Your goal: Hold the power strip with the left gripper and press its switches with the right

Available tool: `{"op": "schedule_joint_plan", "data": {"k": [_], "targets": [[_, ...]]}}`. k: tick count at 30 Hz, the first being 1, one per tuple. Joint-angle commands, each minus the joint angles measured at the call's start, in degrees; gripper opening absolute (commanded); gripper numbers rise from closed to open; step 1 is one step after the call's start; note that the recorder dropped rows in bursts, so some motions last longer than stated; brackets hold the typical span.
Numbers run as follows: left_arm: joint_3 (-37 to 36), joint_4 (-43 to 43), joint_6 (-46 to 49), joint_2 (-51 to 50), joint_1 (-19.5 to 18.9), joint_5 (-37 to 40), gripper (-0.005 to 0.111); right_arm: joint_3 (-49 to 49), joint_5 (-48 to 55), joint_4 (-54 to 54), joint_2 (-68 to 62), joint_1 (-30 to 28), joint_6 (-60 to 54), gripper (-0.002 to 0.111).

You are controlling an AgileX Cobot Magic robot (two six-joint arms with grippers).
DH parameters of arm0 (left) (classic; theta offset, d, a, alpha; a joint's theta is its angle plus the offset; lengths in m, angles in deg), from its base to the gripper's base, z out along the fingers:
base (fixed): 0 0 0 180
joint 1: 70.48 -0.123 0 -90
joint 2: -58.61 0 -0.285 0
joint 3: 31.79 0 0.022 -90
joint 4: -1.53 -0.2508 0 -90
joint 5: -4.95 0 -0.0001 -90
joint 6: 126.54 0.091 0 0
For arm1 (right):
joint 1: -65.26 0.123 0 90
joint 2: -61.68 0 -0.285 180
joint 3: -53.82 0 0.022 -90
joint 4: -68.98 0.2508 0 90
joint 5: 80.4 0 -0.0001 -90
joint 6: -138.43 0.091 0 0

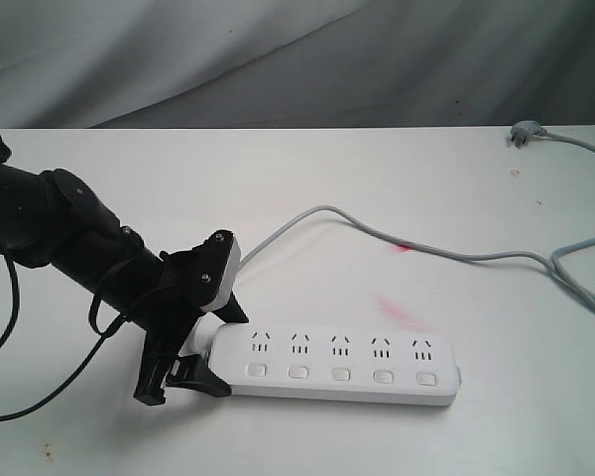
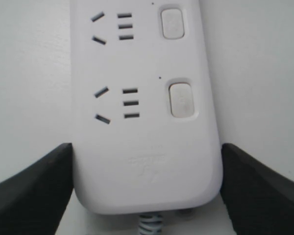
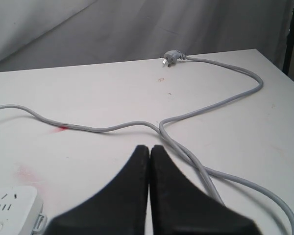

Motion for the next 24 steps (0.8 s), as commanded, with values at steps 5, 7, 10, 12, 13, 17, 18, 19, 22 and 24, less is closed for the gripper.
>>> {"op": "schedule_joint_plan", "data": {"k": [5,7,10,12,13,17,18,19,22,24], "targets": [[0.1,-0.1,0.4,0.0,0.3,2.5,0.058,0.2,0.1,-0.3,0.4,-0.4,0.1,0.000],[0.1,1.2,-0.7,0.1,0.3,1.4,0.083,0.2,0.1,-0.3,0.4,-0.4,0.1,0.000],[0.1,2.5,-5.7,1.7,0.3,-2.2,0.098,0.2,0.1,-0.3,0.4,-0.4,0.1,0.000],[0.1,2.5,-7.4,3.6,0.3,-4.1,0.098,0.2,0.1,-0.3,0.4,-0.4,0.1,0.000],[0.1,2.8,-8.2,4.9,0.3,-4.7,0.097,0.2,0.1,-0.3,0.4,-0.4,0.1,0.000],[0.1,5.4,-13.3,11.4,0.1,-5.6,0.078,0.2,0.1,-0.3,0.4,-0.4,0.1,0.000],[0.1,5.4,-14.6,12.9,0.1,-5.9,0.069,0.2,0.1,-0.3,0.4,-0.4,0.1,0.000],[0.1,5.4,-15.6,14.9,0.1,-6.0,0.056,0.2,0.1,-0.3,0.4,-0.4,0.1,0.000],[0.1,5.6,-18.4,21.0,-0.2,-5.4,0.007,0.2,0.1,-0.3,0.4,-0.4,0.1,0.000],[0.1,6.0,-22.7,24.9,-0.2,-5.6,0.001,0.2,0.1,-0.3,0.4,-0.4,0.1,0.000]]}}
